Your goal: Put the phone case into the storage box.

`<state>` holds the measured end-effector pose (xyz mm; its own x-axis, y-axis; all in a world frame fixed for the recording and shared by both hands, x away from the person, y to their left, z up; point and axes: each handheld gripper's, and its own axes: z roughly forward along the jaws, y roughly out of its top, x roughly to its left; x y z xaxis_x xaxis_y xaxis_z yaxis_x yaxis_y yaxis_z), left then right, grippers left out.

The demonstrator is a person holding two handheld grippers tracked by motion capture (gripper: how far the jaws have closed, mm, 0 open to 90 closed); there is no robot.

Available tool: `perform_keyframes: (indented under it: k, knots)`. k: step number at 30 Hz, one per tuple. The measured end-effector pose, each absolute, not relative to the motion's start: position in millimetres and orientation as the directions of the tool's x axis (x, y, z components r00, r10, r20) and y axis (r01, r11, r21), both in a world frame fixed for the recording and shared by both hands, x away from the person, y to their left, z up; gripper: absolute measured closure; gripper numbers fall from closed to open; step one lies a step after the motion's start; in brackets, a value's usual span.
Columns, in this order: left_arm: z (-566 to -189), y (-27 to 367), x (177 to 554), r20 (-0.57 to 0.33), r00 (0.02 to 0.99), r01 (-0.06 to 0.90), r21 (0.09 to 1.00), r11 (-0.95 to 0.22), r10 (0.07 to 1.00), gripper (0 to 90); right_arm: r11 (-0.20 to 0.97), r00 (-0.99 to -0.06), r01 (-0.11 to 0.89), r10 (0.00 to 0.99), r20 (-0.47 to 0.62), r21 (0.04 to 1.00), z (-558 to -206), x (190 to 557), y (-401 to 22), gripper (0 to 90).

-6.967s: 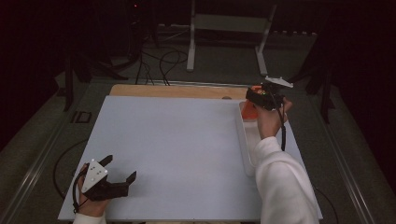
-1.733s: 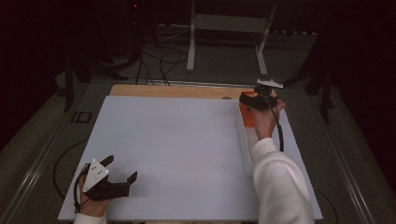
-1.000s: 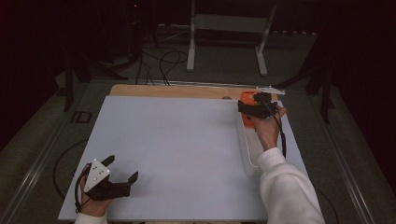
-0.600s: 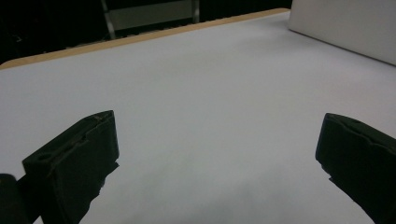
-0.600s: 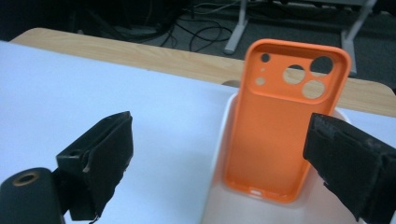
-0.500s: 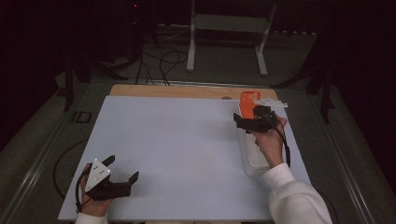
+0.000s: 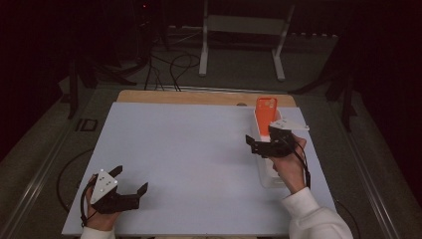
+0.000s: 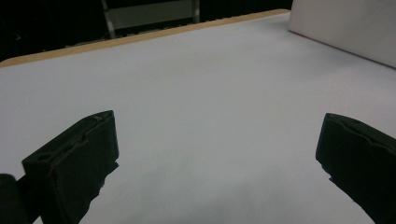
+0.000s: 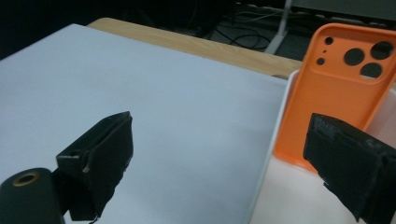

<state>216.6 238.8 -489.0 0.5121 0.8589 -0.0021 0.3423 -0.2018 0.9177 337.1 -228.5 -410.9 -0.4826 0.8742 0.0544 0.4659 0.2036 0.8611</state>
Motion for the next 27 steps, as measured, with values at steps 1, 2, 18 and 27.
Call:
perform_keyframes:
  k: [1,2,18,27]
  knots:
    - [-489,239,217,-0.002,0.512,0.342,0.918,-0.202,0.859,0.0,0.204,-0.483,0.466,0.874,0.054,0.861,-411,337,-228,8.2]
    - [-489,239,217,-0.006,0.51,0.345,0.917,-0.198,0.86,0.0,0.205,-0.496,0.462,0.866,0.06,0.863,-412,331,-229,8.3]
    - [-485,241,218,-0.002,0.501,0.338,0.921,-0.193,0.865,0.1,0.182,-0.561,0.372,0.825,0.065,0.91,-424,293,-229,8.3]
    - [-484,243,218,-0.001,0.5,0.334,0.923,-0.192,0.866,0.1,0.16,-0.603,0.307,0.795,0.061,0.938,-434,273,-229,8.3]
